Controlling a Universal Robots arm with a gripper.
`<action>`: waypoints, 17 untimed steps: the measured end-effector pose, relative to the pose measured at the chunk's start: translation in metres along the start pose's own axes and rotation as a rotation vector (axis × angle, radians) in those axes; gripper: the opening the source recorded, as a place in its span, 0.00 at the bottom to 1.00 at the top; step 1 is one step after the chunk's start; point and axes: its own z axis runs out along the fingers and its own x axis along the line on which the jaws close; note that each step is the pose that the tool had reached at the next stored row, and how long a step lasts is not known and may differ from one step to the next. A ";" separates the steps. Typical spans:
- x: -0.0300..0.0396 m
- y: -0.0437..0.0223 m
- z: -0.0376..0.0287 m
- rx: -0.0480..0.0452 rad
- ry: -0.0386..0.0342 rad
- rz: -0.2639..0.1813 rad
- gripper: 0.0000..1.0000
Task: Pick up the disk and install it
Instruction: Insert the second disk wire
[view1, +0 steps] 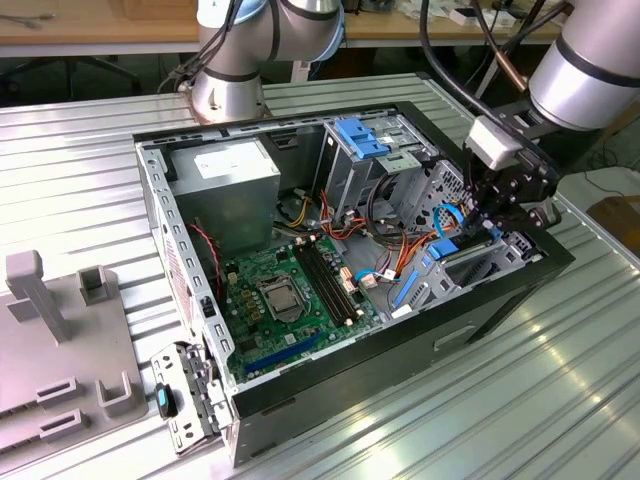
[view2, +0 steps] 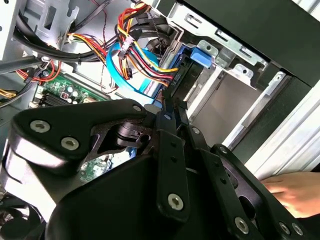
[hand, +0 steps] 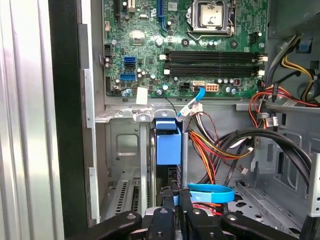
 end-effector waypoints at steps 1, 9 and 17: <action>0.0001 0.0000 0.0007 0.0000 0.0001 0.000 0.16; -0.0003 -0.0027 0.0025 0.0001 0.0000 0.001 0.16; -0.0032 -0.0036 0.0048 0.0011 0.0022 0.019 0.16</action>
